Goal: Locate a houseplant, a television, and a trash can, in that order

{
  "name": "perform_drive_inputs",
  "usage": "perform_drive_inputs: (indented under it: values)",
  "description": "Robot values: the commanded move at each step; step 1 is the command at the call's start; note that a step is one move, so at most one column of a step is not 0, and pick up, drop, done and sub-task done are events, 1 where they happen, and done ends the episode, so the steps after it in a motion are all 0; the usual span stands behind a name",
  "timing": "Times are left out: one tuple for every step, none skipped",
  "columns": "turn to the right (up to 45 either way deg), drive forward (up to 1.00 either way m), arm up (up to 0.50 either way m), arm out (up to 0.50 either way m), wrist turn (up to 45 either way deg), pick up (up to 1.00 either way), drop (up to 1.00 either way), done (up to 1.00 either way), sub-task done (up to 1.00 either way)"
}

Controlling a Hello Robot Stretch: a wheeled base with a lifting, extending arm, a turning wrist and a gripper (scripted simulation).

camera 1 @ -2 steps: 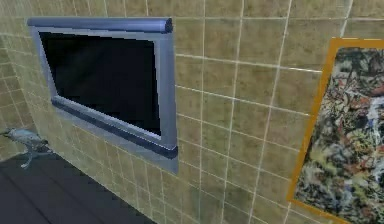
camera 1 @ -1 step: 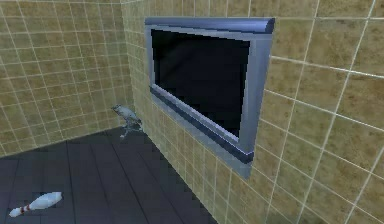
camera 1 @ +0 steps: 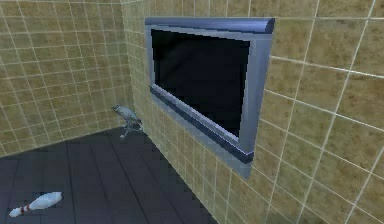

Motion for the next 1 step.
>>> perform_drive_inputs:
  values:
    - [45.0, 0.00, 0.00, 0.00, 0.0, 0.00, 0.00, 0.00, 0.00]
